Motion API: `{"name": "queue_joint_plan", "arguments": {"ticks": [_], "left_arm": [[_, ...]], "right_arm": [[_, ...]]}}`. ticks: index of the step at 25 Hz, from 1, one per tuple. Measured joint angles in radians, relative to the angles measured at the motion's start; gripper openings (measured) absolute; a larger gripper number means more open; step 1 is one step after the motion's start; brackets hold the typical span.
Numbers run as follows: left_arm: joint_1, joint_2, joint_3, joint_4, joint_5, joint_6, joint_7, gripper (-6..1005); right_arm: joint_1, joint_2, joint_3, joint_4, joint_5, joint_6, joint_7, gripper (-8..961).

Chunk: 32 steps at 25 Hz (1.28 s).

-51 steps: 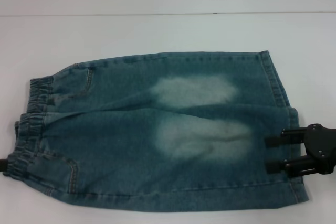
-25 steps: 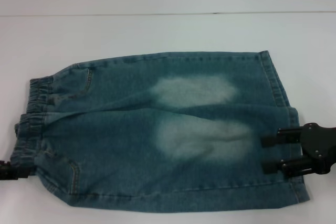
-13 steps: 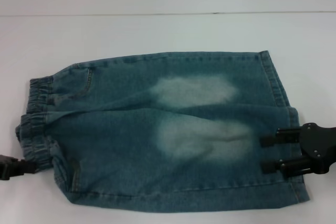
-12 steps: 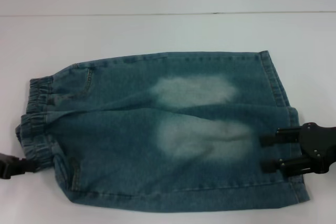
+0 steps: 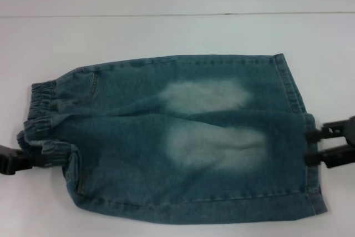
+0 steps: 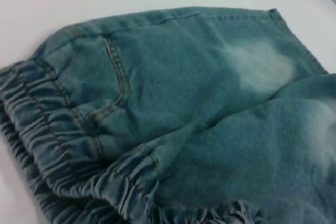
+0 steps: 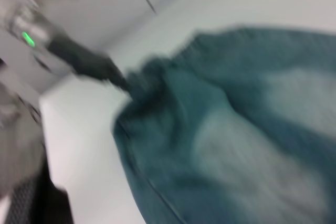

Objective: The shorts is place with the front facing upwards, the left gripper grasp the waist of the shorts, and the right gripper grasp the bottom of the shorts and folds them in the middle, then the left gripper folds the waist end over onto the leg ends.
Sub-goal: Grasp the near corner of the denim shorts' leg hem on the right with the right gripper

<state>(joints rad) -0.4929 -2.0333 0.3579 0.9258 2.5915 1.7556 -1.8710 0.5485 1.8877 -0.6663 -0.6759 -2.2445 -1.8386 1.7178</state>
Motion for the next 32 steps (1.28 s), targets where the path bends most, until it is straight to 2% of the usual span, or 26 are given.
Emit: {"name": "queue_joint_plan", "arguments": {"ticks": [3,9,32], "left_arm": [[-0.008,0.004,-0.001,0.0,-0.006,0.005,-0.004,61],[-0.023,0.005,0.0,0.001,-0.008,0.007,-0.005,55],[-0.037,0.001,0.028,-0.013,-0.002,0.003,-0.008,49]], "right_arm": [[0.008,-0.001,0.001,-0.066,-0.107,-0.015,0.046,838],[0.028,-0.001,0.005,-0.098,-0.23,-0.043,0.063,839],[0.031,0.0,0.008,-0.097,-0.253,-0.005,0.064,839]]}}
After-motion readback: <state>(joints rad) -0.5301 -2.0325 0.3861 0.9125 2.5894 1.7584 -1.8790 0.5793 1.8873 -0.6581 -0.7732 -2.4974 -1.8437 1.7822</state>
